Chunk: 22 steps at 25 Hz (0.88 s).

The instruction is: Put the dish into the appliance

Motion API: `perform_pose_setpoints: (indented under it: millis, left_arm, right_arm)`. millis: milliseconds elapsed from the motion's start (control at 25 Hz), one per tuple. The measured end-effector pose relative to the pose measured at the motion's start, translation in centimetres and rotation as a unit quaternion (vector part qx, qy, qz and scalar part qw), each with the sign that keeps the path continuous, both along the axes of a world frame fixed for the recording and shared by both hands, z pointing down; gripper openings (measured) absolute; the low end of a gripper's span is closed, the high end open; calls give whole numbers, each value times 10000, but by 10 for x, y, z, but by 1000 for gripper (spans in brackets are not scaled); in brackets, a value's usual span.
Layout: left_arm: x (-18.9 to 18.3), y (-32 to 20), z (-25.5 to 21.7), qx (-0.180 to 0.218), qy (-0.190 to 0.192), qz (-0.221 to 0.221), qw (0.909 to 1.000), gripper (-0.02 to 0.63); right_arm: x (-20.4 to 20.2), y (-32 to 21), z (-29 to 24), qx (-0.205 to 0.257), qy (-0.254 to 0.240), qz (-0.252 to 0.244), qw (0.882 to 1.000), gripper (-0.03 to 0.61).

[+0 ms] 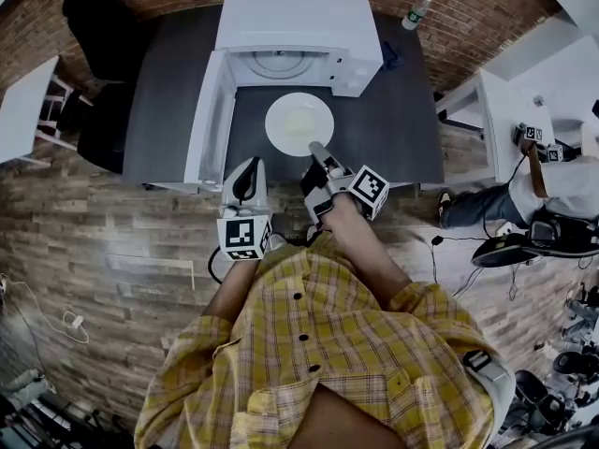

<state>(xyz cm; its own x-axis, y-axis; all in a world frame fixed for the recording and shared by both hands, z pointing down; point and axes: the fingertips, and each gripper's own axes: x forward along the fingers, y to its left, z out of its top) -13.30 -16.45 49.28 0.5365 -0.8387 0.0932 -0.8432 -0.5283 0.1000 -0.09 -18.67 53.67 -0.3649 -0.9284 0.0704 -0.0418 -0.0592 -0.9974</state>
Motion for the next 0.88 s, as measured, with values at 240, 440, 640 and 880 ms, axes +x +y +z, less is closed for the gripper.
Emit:
perform_pose_setpoints:
  millis: [240,440,640,880]
  left_arm:
    - [6,-2,1,-22,30,91,10000,2]
    - [14,-12,3,4,-36,159,9999,2]
    - [22,-23,2,80,-90,143,9998,2]
    - [38,-47,0,92,-195,88,9997,0]
  right_arm:
    - [-2,-2,0,8,-9,-25,10000,21]
    - [6,-10,8,-42,-38,6,10000,21]
    - [13,-22,12,-10,-44,-34,10000,21]
    - [29,-50,30,-219,-132,-144,9996,21]
